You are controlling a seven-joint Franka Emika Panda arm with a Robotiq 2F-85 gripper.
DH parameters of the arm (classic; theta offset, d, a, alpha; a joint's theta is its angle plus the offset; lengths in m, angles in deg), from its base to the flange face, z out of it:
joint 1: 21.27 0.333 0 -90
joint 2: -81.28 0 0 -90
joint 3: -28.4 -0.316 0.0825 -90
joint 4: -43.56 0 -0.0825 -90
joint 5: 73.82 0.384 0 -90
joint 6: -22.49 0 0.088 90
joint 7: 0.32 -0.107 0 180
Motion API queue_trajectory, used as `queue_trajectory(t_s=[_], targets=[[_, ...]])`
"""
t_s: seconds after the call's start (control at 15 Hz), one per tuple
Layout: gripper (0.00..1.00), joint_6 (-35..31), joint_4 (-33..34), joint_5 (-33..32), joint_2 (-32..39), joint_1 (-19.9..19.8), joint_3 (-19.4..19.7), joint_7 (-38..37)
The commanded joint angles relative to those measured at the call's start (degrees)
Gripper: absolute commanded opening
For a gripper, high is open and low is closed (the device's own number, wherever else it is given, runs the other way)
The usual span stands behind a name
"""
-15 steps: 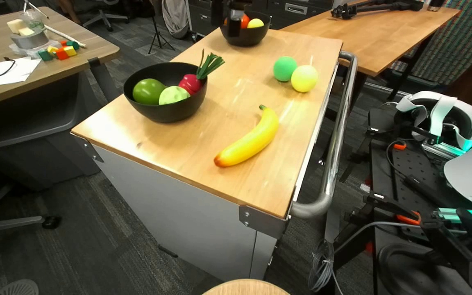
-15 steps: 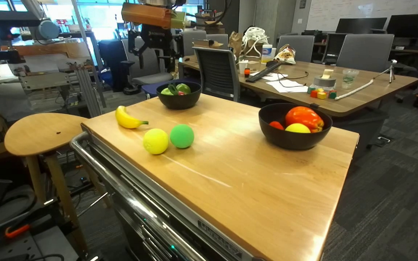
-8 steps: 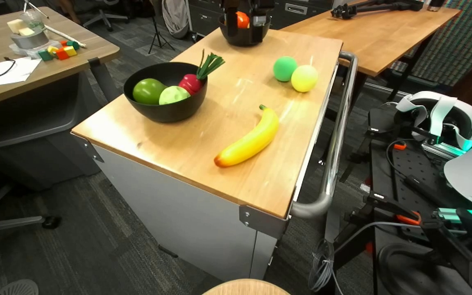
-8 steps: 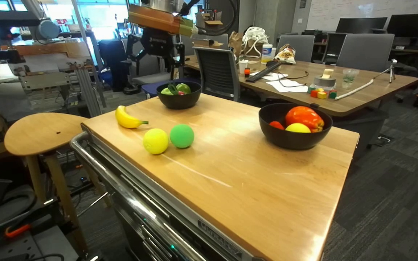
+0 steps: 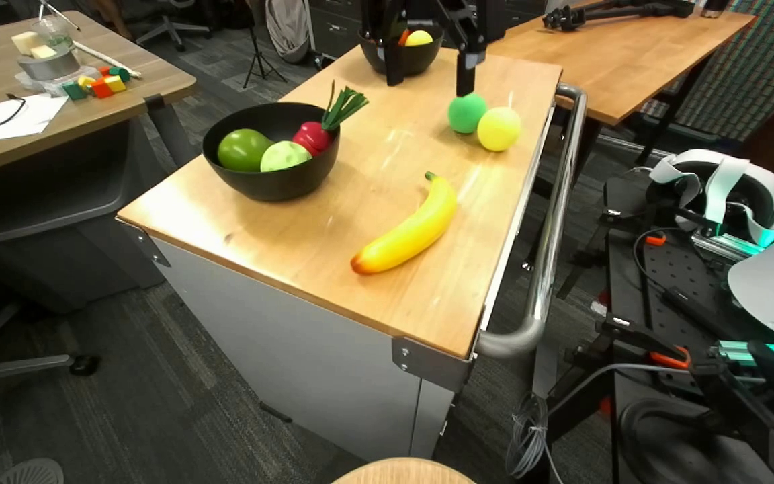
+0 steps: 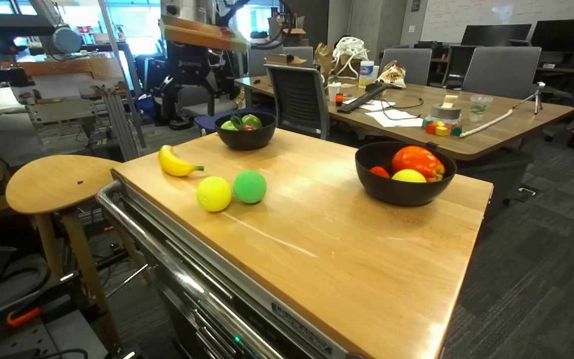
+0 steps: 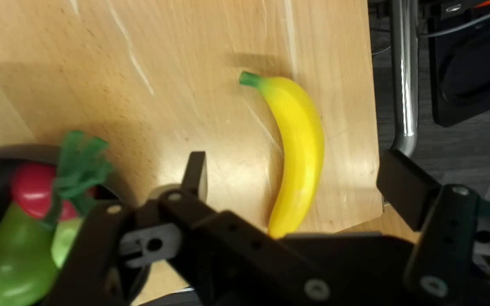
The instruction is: Place the fruits and vegetables in the two black bowls
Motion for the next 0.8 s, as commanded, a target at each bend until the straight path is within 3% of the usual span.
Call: queue_trajectory(t_s=[0.0, 0.47, 0.73], targets=[[1.0, -3.33, -2.72, -0.39, -0.99, 1.78, -0.44, -0.05], [1.0, -3.44, -4.55, 0.96, 0.34, 2.96, -0.82, -0.58], [1.0, -8.16, -6.47, 0.06, 2.45, 3.19, -1.41, -0.23]])
